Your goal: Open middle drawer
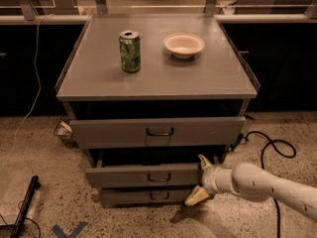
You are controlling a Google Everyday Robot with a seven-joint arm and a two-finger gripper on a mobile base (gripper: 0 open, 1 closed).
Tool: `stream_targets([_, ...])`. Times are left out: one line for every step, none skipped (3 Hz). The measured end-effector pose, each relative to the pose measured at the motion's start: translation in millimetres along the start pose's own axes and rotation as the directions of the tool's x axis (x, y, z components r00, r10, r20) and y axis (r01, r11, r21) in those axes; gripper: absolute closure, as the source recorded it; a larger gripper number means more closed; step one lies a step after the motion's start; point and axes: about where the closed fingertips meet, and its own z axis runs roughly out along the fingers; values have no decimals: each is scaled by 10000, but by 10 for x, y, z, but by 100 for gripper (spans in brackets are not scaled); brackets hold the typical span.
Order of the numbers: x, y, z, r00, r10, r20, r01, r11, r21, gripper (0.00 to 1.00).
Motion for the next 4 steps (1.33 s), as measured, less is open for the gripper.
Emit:
stream_targets([-44,-204,121,9997,-247,-49,248,9997,53,0])
stream_targets([-35,-405,282,9996,-281,31,281,9996,52,3])
stream_targets([-35,-405,282,9996,-281,31,281,9996,52,25])
stream_targets([-35,-404,282,9996,-281,31,281,9996,52,49])
